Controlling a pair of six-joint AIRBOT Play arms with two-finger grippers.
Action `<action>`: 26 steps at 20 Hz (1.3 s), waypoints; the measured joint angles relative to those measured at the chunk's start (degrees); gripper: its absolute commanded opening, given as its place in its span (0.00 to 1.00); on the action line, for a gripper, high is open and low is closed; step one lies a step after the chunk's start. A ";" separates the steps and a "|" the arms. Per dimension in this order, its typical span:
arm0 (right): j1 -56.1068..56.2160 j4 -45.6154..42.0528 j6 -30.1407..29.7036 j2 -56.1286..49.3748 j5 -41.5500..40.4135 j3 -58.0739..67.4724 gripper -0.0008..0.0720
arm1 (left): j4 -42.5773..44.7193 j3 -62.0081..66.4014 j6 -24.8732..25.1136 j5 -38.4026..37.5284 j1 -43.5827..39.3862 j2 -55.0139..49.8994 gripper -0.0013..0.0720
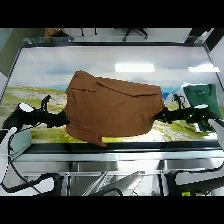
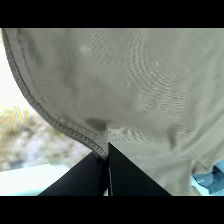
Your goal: Fold the shirts.
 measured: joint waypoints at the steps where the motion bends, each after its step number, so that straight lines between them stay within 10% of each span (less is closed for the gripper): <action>1: -0.44 2.82 -0.39 1.33 2.05 1.25 0.04 | -0.04 0.92 0.00 -0.59 0.07 1.77 0.04; 12: -13.70 33.77 2.32 22.64 4.15 46.69 0.04 | -6.88 50.73 1.14 2.58 12.70 35.65 0.04; 18: -15.74 25.42 7.32 25.81 1.31 55.39 0.04 | -3.82 62.66 1.57 -1.84 15.69 34.77 0.04; 26: -2.23 11.28 5.95 15.15 -0.57 34.99 0.04 | 2.16 45.86 5.05 -3.06 -1.70 15.41 0.04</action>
